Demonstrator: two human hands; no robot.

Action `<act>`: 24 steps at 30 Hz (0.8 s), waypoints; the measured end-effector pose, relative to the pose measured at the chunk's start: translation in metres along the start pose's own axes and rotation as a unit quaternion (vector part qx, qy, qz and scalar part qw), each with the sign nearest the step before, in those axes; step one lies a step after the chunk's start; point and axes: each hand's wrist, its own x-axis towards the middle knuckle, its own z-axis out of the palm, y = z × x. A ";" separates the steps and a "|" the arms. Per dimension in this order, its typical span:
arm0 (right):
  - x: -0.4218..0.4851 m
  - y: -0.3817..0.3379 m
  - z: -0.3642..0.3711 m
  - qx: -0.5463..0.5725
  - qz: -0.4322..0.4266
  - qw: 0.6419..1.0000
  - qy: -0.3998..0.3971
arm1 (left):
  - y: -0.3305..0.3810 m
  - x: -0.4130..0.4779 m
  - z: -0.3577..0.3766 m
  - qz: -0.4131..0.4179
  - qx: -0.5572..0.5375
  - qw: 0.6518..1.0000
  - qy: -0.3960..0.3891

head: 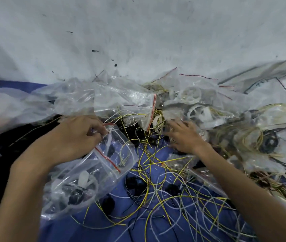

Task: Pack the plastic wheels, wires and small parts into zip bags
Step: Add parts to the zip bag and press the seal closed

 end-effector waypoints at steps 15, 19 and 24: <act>0.049 0.021 -0.026 0.013 0.243 0.970 -0.027 | -0.017 0.001 -0.002 0.004 -0.033 0.999 0.026; 0.071 0.007 -0.024 0.275 0.148 0.950 0.031 | -0.016 0.001 0.000 0.008 -0.021 0.999 0.031; 0.100 -0.019 -0.010 0.242 0.222 0.935 -0.137 | -0.016 0.001 0.000 0.007 -0.008 1.000 0.020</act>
